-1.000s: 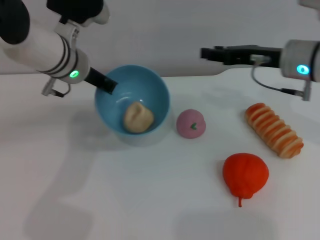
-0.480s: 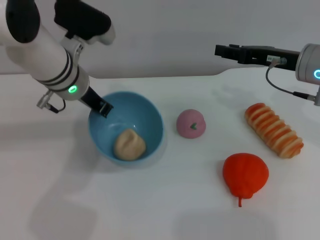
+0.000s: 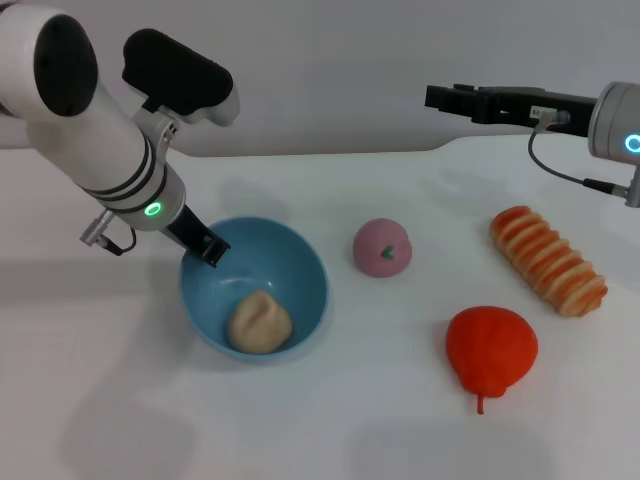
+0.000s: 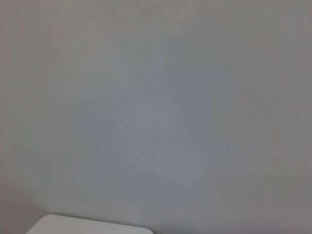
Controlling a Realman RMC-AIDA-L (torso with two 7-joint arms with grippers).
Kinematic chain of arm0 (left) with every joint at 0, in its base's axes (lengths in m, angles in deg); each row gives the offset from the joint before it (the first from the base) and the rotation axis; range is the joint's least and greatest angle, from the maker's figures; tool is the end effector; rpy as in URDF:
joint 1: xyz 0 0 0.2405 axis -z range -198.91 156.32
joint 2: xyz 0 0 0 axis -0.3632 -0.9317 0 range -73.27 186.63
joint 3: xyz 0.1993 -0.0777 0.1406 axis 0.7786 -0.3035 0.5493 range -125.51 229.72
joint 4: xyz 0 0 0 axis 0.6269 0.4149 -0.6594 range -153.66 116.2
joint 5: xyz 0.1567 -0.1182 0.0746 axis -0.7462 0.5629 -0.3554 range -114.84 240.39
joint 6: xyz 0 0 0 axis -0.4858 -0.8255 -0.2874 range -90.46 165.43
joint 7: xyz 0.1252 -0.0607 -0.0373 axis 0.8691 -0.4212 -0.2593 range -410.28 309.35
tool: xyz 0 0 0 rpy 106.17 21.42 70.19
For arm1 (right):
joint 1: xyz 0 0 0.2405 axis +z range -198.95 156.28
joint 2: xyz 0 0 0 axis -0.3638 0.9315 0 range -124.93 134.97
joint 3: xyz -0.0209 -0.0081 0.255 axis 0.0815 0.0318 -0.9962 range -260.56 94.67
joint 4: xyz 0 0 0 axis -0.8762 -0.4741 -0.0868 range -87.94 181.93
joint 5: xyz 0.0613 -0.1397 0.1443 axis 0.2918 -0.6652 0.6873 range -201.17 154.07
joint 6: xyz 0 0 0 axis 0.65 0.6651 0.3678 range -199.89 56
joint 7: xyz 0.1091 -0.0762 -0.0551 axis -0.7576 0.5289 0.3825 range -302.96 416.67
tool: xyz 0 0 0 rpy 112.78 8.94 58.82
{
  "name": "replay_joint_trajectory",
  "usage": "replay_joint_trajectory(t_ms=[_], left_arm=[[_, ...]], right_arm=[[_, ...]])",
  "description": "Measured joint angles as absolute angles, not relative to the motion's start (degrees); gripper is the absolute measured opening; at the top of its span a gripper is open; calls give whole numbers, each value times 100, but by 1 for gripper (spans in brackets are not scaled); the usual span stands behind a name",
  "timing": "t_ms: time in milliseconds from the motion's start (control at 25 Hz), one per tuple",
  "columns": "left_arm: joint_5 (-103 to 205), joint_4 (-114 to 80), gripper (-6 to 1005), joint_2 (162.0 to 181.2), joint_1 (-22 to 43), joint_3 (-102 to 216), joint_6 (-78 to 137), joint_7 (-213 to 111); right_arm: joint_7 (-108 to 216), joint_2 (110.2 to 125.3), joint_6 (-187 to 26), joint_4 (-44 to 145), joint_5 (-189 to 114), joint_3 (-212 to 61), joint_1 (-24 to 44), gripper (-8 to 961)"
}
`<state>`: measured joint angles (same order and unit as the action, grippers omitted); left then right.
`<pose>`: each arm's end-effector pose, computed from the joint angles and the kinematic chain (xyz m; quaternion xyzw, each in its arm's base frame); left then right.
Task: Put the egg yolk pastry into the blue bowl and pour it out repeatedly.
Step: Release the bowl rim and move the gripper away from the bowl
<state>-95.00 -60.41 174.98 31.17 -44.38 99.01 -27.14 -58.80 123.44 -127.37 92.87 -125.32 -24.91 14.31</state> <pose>-0.1989 0.4271 -0.0487 -0.8694 -0.3418 0.2208 0.2805 0.2108 0.4279 0.0168 -0.8315 0.4055 0.2685 0.2685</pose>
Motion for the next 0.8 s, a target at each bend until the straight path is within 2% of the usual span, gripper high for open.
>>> replay_joint_trajectory(t_ms=[280,520,800], left_arm=[[-9495,-6038,0,17499,3090,-4149,9830,-2790],[-9510,-6044,117,17506,3105,-4124,9805,-2843],[-9541,-6171,366,17498,3122,-4058,9832,-2919]], right_arm=[[-5881,12354,-12757,9279,-12532,-2483,1423,430],[-5882,12361,-12766,9279,-12532,-2485,1409,430],[-5880,12359,-12730,9288,-12550,-2486,1394,432]])
